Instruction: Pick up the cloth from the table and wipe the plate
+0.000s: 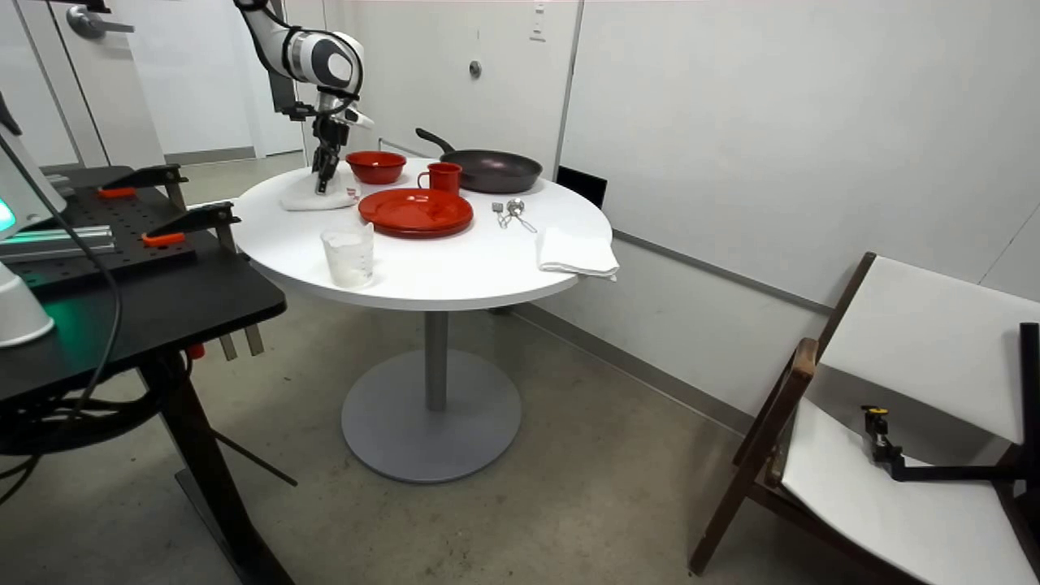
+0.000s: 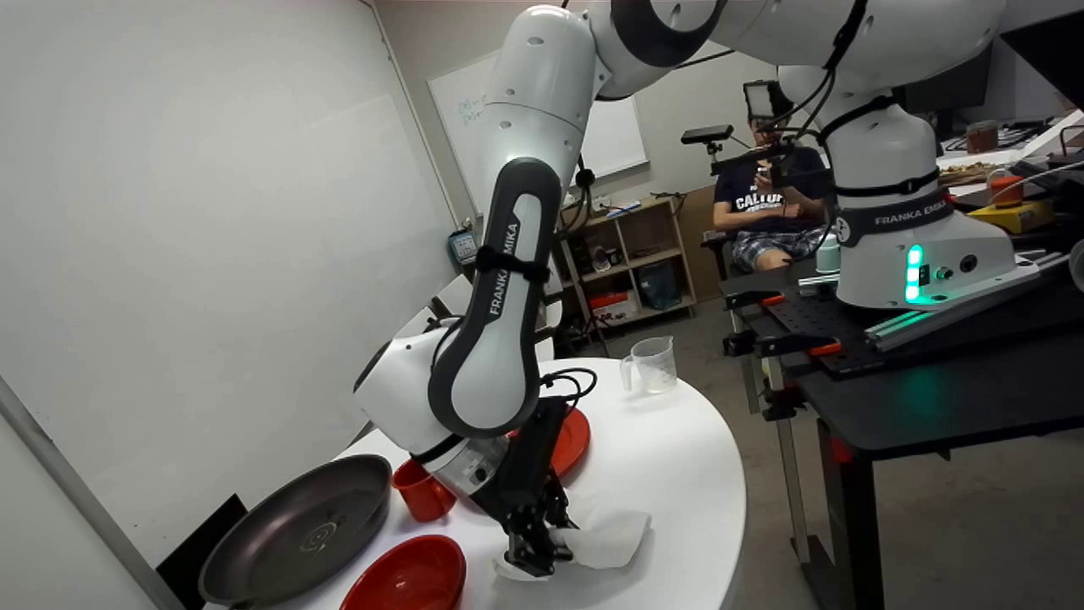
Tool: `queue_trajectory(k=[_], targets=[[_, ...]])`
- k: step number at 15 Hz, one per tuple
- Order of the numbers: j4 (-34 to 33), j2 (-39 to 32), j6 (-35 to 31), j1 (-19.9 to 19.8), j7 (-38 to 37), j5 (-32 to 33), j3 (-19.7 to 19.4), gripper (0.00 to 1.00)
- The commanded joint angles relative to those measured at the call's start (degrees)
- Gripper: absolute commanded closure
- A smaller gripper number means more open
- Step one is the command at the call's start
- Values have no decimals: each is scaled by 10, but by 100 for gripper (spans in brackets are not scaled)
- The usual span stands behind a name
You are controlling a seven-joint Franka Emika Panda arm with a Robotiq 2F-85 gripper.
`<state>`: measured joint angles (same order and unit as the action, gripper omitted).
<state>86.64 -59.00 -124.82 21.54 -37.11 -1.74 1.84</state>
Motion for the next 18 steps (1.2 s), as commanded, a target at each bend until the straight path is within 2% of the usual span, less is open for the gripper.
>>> queue_trajectory(k=[1, 8, 11, 14, 18], targets=[[29, 64, 20, -4, 14, -1, 1, 94], [149, 245, 30, -6, 11, 31, -16, 94], [206, 309, 22, -4, -15, 68, -33, 94], [250, 354, 4, -16, -51, 88, -40, 94], [278, 373, -31, -47, -102, 79, -44, 94]])
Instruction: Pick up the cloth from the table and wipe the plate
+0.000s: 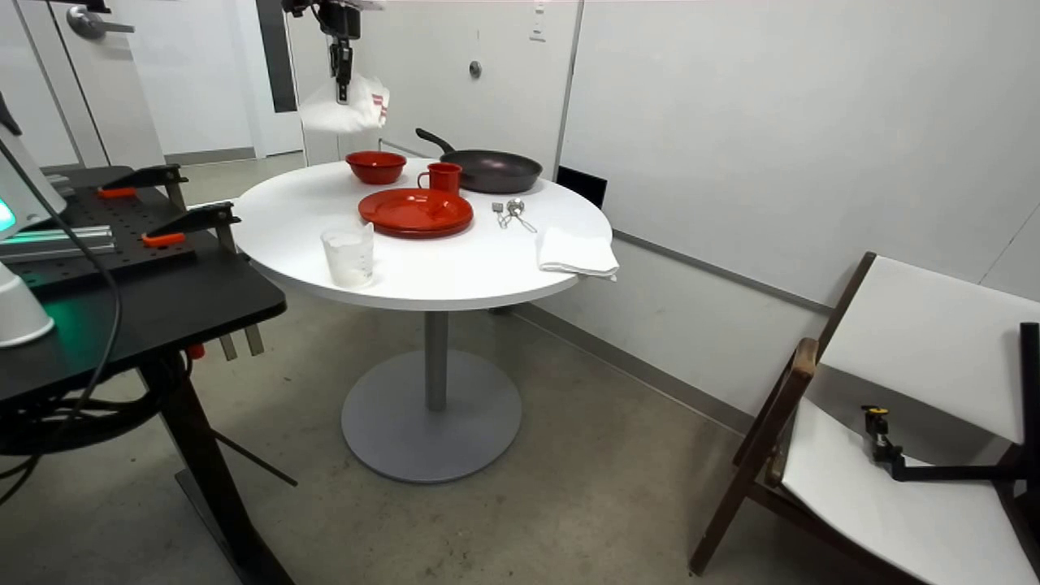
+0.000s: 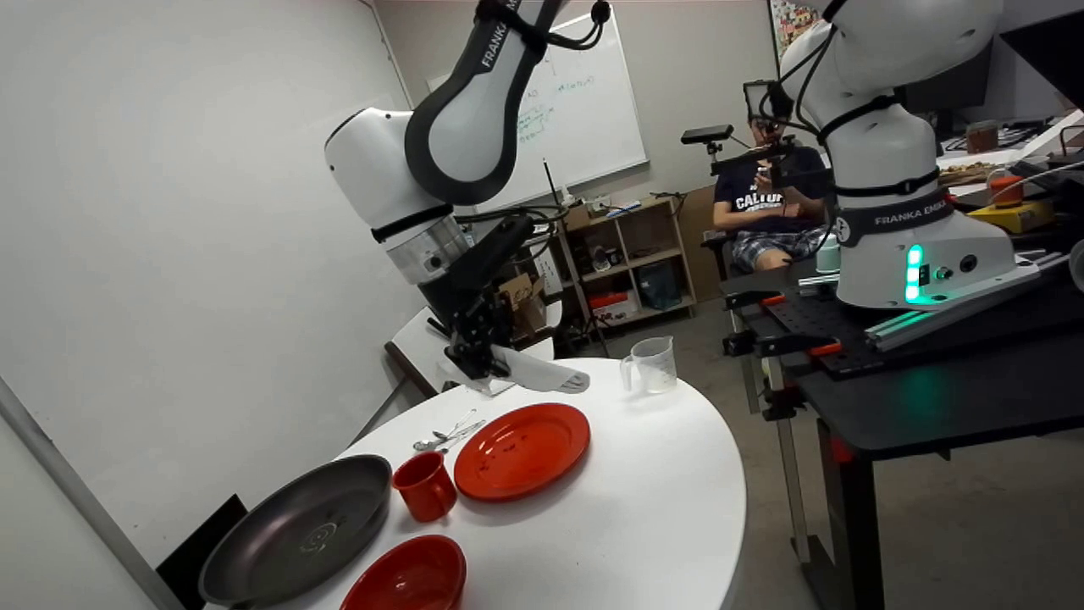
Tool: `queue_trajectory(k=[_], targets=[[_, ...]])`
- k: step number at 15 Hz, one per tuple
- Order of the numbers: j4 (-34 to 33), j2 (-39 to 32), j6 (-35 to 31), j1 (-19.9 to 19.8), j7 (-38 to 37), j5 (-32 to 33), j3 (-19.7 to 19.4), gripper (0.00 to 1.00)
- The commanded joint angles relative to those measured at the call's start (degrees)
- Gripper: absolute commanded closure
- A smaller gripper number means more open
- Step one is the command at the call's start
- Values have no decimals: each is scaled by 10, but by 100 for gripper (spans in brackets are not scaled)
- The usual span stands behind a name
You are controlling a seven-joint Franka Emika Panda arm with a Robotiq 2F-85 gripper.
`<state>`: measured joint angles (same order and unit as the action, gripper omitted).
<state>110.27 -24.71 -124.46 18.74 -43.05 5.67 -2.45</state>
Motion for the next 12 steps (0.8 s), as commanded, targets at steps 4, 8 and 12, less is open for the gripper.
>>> queue_trajectory(k=[4, 8, 12], targets=[[40, 26, -53, -45, -82, 8, -9, 94], [15, 8, -46, -64, -95, 14, -18, 94], [-3, -24, -57, -85, -87, -4, -17, 94]])
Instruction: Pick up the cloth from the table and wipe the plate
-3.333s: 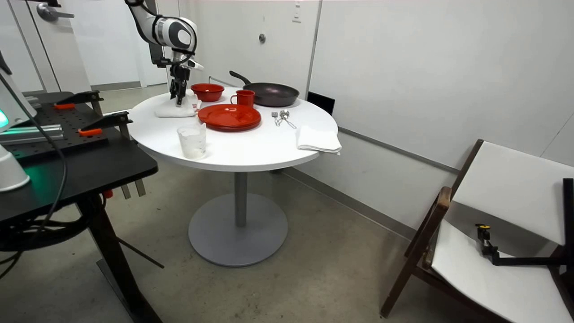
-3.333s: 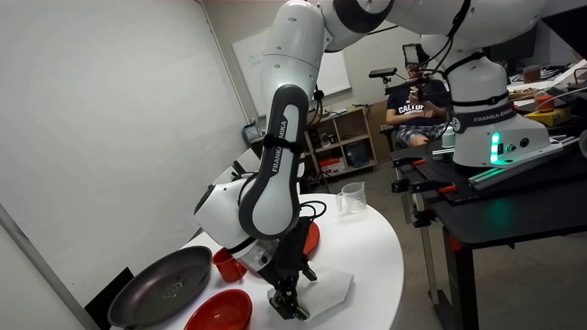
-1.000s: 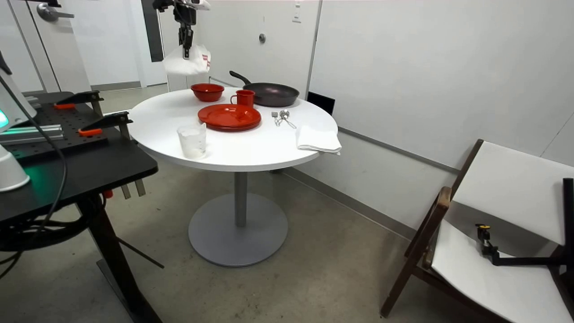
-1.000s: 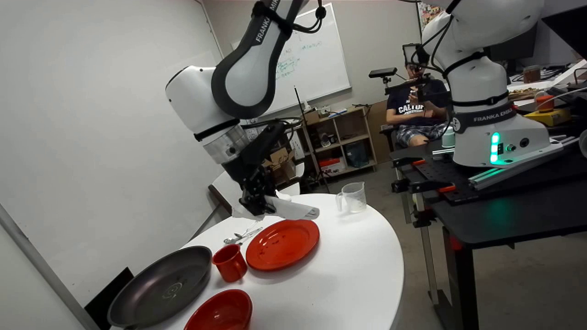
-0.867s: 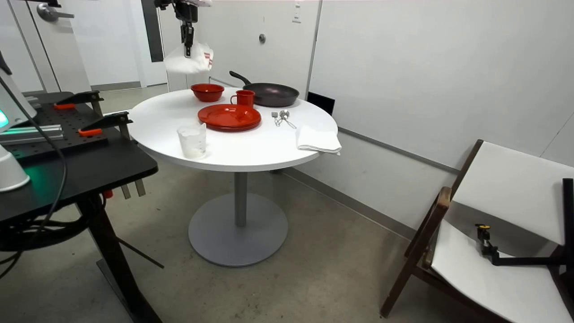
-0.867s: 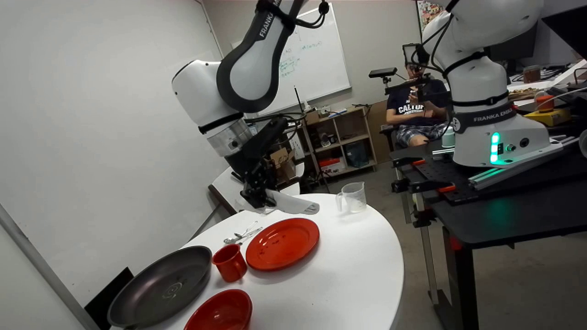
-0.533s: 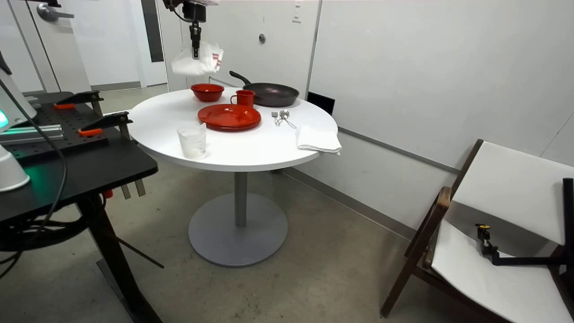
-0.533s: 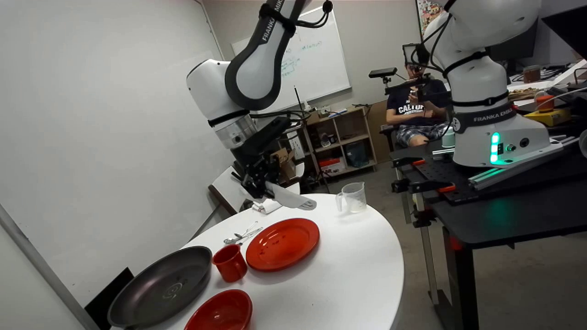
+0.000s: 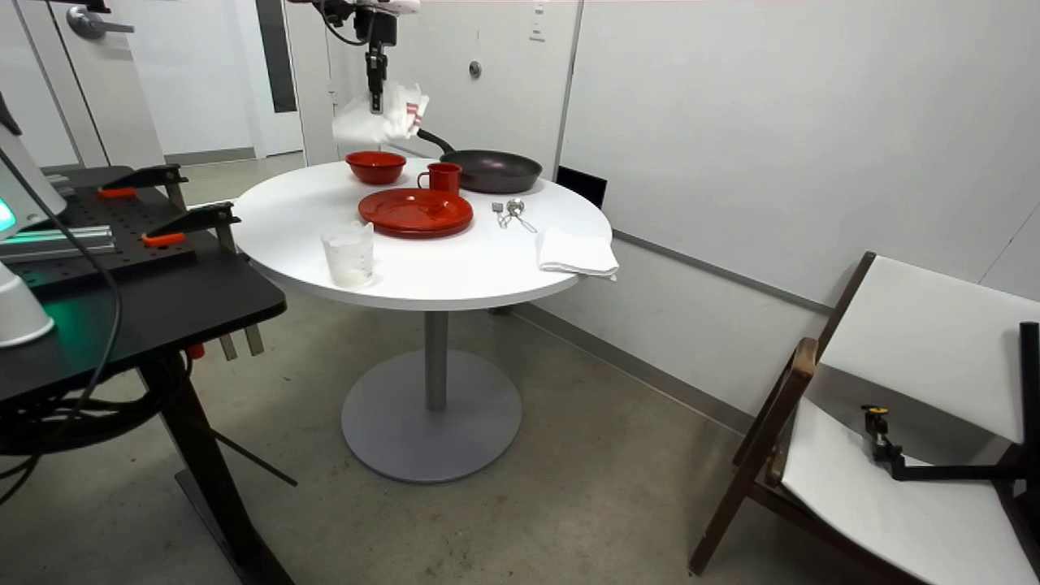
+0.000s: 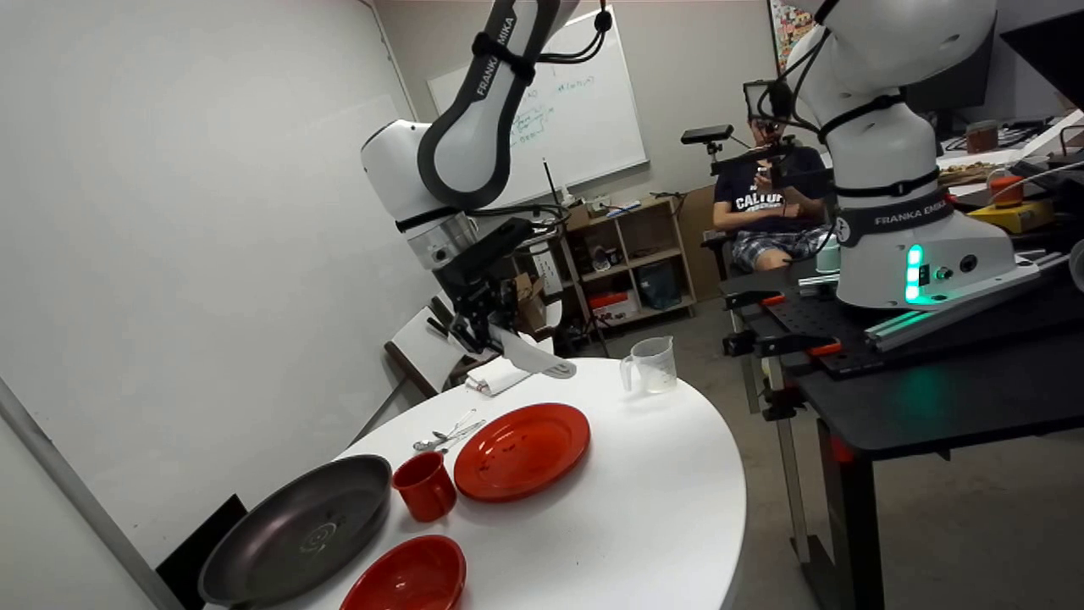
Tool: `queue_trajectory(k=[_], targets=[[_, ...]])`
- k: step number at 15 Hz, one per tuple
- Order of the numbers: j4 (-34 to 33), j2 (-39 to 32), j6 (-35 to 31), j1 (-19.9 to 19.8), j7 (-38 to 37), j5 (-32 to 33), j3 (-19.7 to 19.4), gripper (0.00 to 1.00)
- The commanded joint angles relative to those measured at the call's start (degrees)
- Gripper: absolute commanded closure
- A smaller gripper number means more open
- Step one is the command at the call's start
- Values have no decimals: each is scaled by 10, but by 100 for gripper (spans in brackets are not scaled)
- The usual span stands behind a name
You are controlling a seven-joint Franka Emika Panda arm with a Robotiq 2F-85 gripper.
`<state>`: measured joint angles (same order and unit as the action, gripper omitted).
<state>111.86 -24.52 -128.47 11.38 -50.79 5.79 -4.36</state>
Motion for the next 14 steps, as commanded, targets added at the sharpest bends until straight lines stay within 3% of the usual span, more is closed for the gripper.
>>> queue_trajectory(k=[1, 14], targets=[[-22, -34, -27, -16, -8, -13, 4, 94], [-101, -162, -113, -19, -43, -114, 7, 94]])
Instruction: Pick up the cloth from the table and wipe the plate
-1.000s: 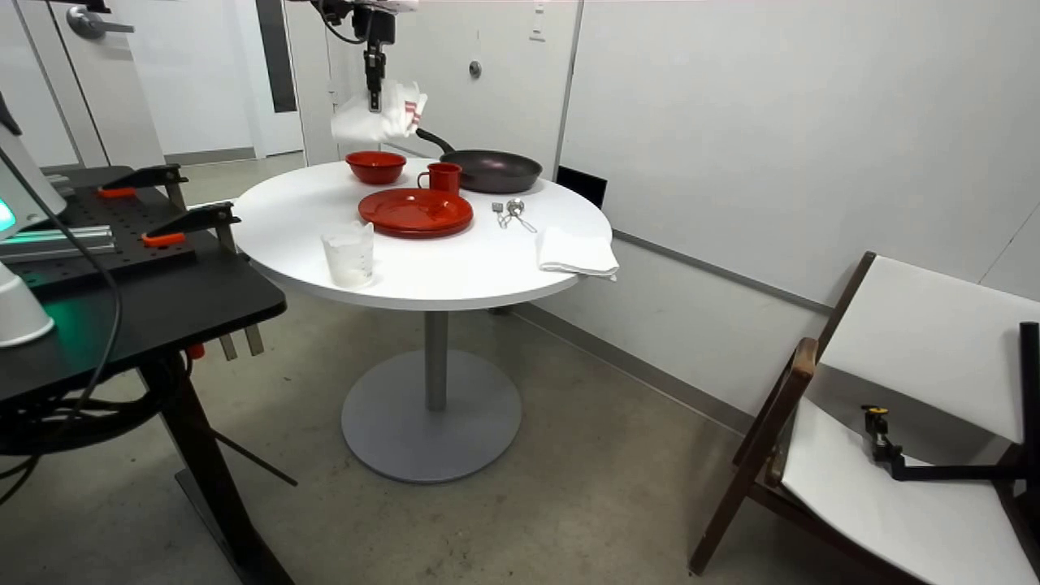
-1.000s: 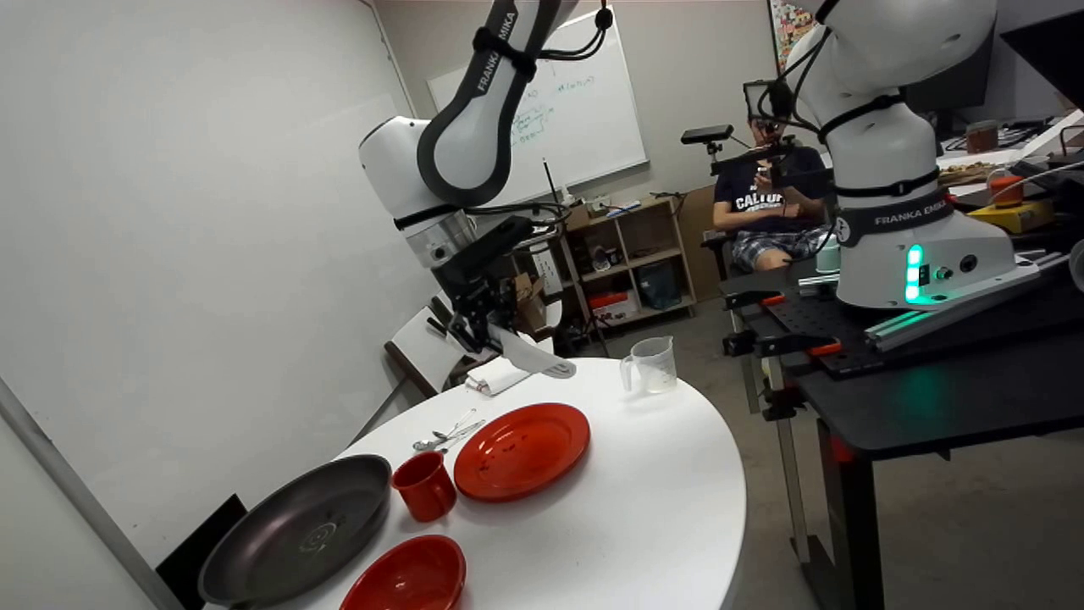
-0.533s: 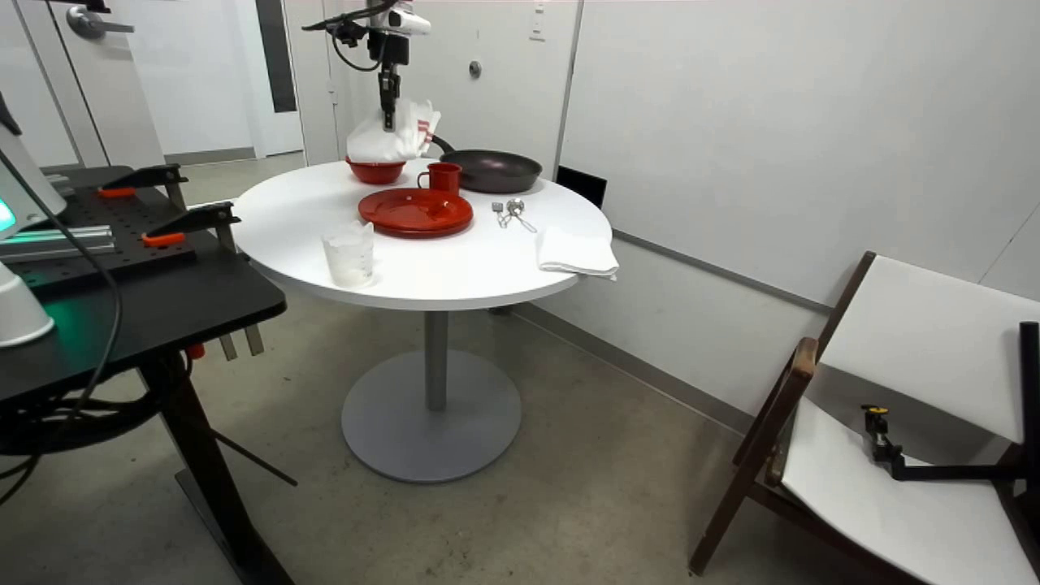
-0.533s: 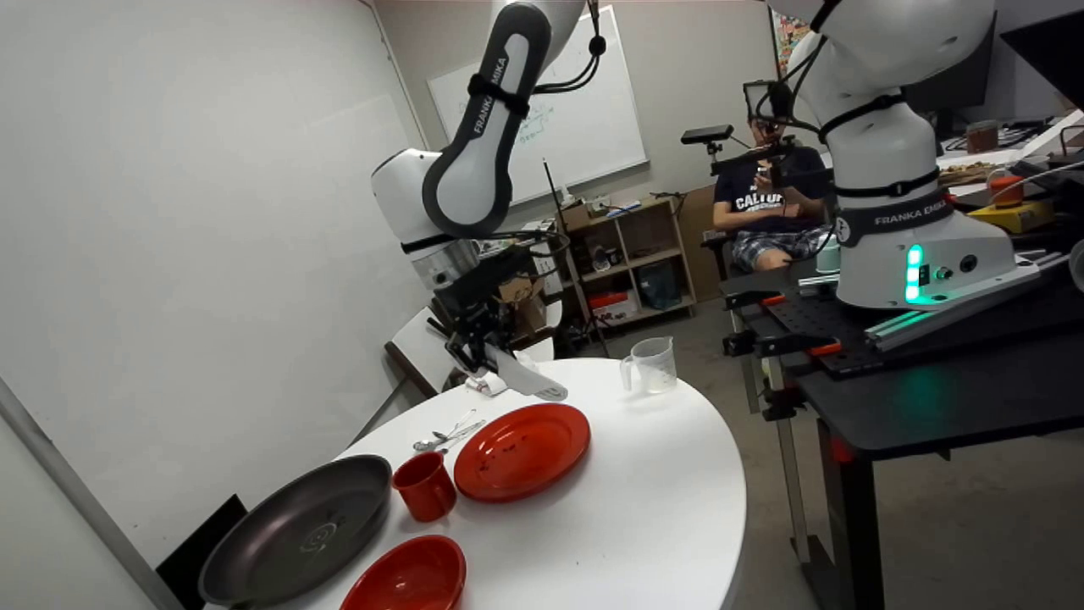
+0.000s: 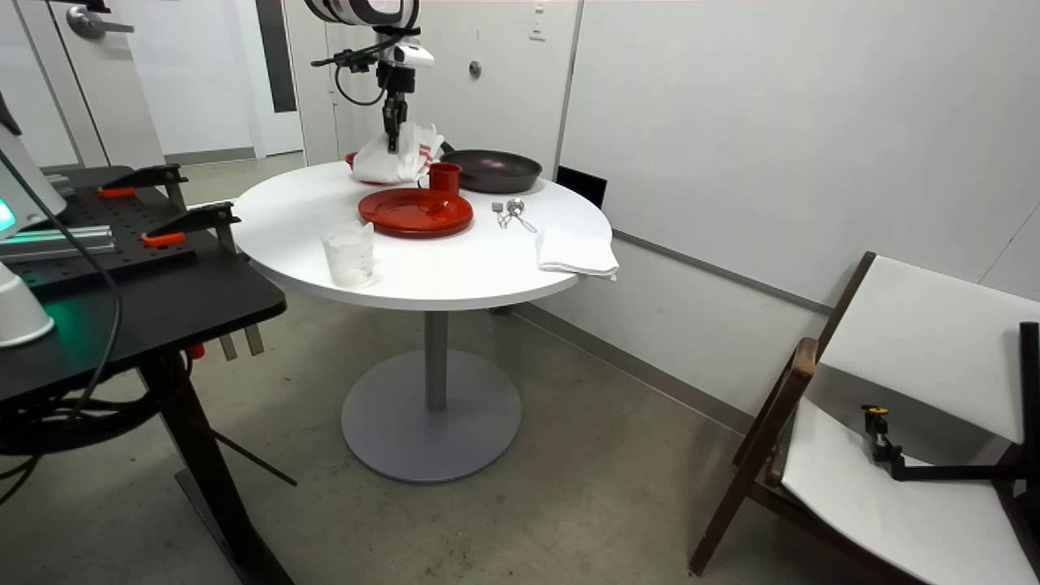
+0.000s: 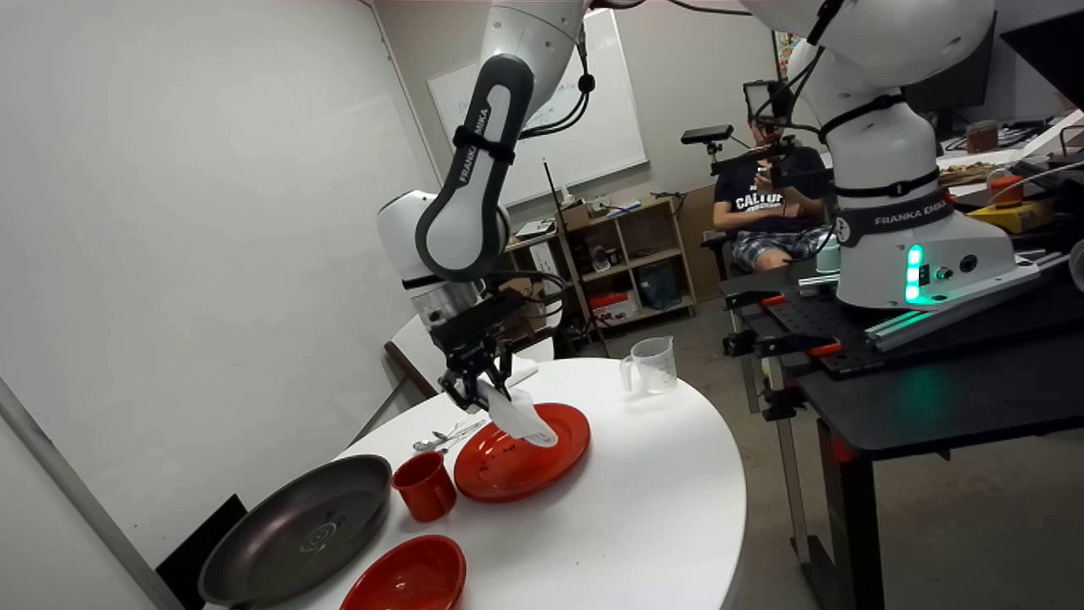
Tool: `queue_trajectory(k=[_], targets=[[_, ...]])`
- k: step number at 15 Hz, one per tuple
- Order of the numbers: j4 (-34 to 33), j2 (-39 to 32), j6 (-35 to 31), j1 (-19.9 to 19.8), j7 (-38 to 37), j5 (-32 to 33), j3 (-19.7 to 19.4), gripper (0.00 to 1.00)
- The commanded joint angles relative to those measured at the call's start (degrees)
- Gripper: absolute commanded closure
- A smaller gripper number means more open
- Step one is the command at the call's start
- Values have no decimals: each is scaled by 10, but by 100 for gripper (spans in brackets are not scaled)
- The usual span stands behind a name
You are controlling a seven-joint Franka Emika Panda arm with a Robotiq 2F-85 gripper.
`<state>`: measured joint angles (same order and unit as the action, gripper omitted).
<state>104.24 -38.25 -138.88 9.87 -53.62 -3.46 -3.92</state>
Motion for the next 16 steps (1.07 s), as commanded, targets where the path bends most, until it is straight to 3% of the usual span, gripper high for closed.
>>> queue_trajectory(k=[1, 13, 14, 16], targets=[[-28, -30, -9, -3, -17, -25, 2, 94], [-49, -50, -4, -6, -65, -44, 7, 94], [-35, -43, -2, 1, -66, -32, -1, 77], [-36, -43, -2, 1, -66, -33, -1, 77]])
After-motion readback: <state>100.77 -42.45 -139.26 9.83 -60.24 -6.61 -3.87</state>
